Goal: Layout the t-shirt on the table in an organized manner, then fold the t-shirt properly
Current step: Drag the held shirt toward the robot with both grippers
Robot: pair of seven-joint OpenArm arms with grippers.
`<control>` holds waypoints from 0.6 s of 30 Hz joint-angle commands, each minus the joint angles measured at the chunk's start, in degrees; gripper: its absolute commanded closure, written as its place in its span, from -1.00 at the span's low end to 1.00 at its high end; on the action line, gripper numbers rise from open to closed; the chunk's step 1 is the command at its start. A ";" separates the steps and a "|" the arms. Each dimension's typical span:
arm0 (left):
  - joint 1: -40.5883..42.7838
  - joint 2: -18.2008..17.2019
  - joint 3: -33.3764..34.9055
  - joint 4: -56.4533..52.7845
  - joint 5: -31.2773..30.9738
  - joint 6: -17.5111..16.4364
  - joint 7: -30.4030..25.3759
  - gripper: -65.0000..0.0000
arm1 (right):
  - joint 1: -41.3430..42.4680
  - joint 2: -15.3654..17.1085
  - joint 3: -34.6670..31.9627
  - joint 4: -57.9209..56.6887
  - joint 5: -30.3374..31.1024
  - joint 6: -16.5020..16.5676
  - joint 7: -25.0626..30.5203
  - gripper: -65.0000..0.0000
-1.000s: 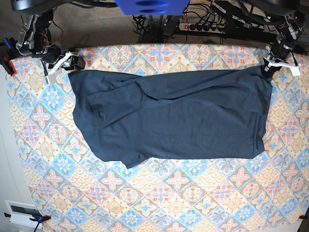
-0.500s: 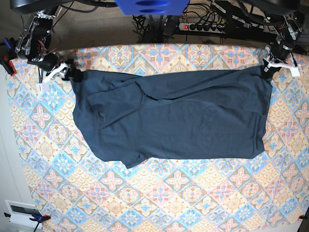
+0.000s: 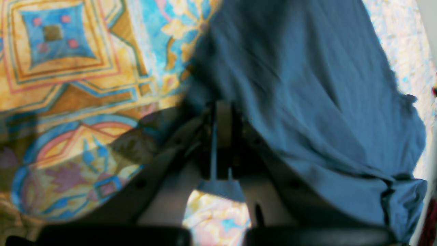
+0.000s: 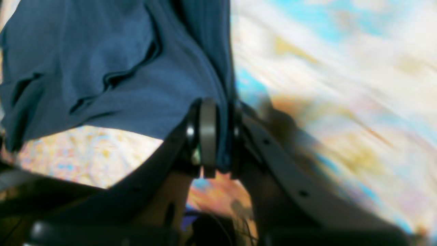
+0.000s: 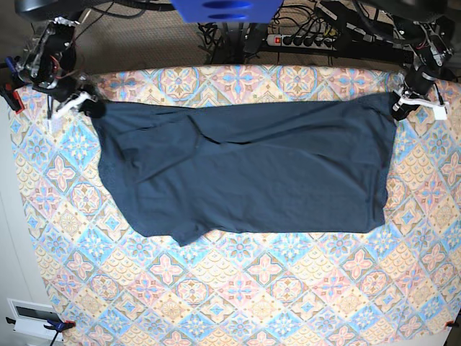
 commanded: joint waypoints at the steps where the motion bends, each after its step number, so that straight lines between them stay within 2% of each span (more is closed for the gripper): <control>1: 0.23 -1.32 -0.44 0.93 -0.45 -1.58 -0.71 1.00 | -0.83 0.69 0.65 0.76 0.86 1.53 0.06 1.00; 3: 1.72 -2.55 -0.44 1.02 -0.72 -2.55 -0.71 1.00 | -1.27 0.69 0.74 0.76 0.86 4.69 0.06 1.00; 5: 2.69 -3.17 -0.44 1.02 -0.80 -2.72 -0.71 1.00 | -1.62 0.69 0.74 0.76 0.86 6.01 0.06 1.00; 12: 3.57 -3.17 1.15 1.02 -0.36 -2.72 -0.71 0.99 | -1.53 0.95 0.56 0.76 0.77 6.27 -1.61 1.00; 15: 3.57 -3.34 5.80 1.02 -0.45 -2.46 -0.71 0.75 | -1.45 0.95 0.56 0.76 0.77 6.27 -1.78 1.00; 18: 3.75 -2.99 6.16 0.93 -0.98 -2.46 -0.71 0.40 | -1.36 0.95 0.56 0.76 0.77 6.27 -1.78 1.00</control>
